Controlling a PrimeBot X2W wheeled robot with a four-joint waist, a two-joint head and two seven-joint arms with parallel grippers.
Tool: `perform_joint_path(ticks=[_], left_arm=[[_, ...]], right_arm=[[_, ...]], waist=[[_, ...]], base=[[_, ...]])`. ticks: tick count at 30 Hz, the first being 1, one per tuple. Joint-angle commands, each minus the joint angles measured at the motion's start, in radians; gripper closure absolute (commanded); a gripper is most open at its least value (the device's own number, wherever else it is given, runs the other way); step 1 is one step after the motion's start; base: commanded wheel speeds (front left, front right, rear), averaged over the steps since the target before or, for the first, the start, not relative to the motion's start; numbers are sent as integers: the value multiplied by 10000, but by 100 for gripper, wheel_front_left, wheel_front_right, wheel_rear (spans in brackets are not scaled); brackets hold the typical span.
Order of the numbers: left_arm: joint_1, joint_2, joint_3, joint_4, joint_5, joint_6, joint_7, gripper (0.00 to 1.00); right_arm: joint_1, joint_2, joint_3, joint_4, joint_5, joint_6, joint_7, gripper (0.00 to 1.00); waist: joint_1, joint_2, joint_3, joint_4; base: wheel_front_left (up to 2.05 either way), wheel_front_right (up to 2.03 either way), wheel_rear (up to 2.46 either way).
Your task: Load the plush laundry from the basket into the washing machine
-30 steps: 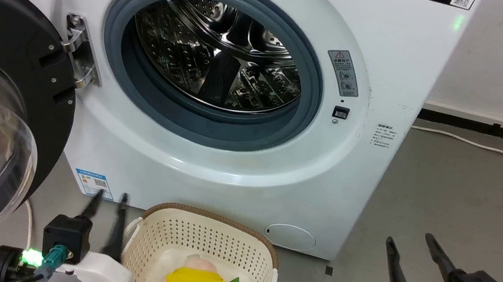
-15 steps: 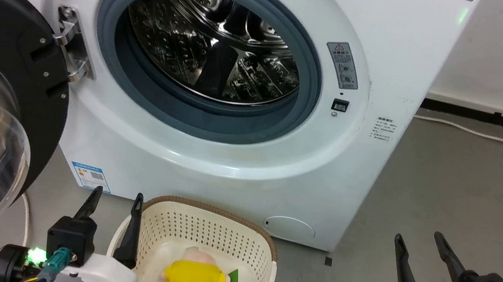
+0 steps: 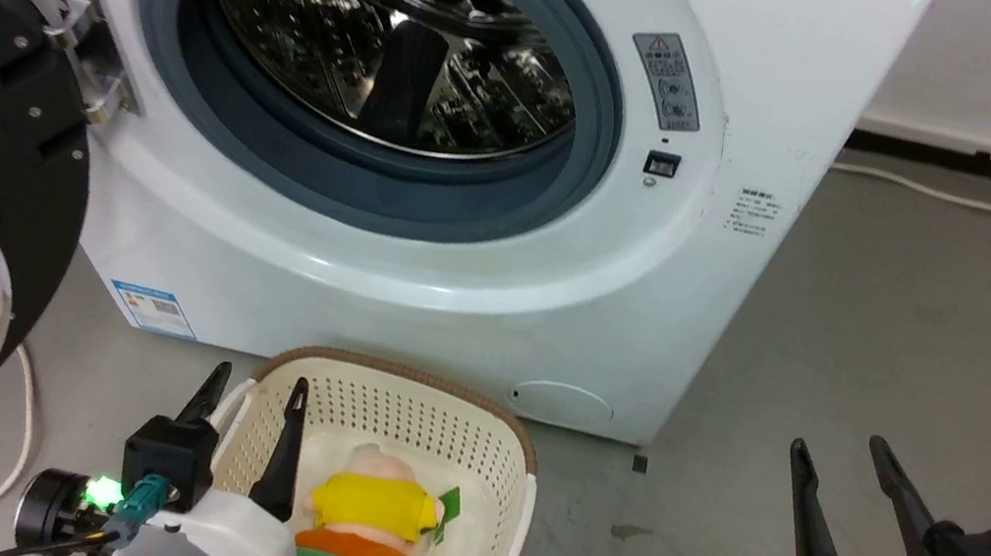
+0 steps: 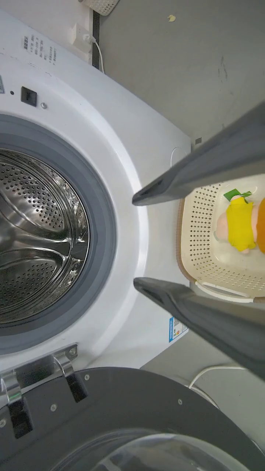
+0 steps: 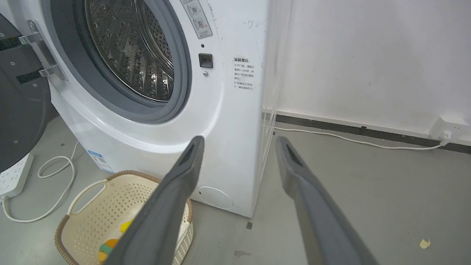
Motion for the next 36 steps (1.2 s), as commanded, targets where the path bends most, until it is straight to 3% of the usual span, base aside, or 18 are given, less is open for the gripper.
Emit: perform_joint_path(ticks=[1,20,36], left_arm=[[-272,5,-65,171,-45,-5,-107,0],[-1873,246,-273,2472,-397,-144,-231,0],[-3451,929,-499,5131,-700,-282,396,0]], right_arm=[[-158,1,-19,-42,111,-2,-106,0],[-667,2,93,-222,625,-4,-481,0],[-1205,3,508,-225,1258,-5,-815,0]], waist=[[-2,0,172,-92],[-2,0,1724,-785],[-2,0,3477,-1512]], base=[[0,0,0],[0,0,0],[0,0,0]])
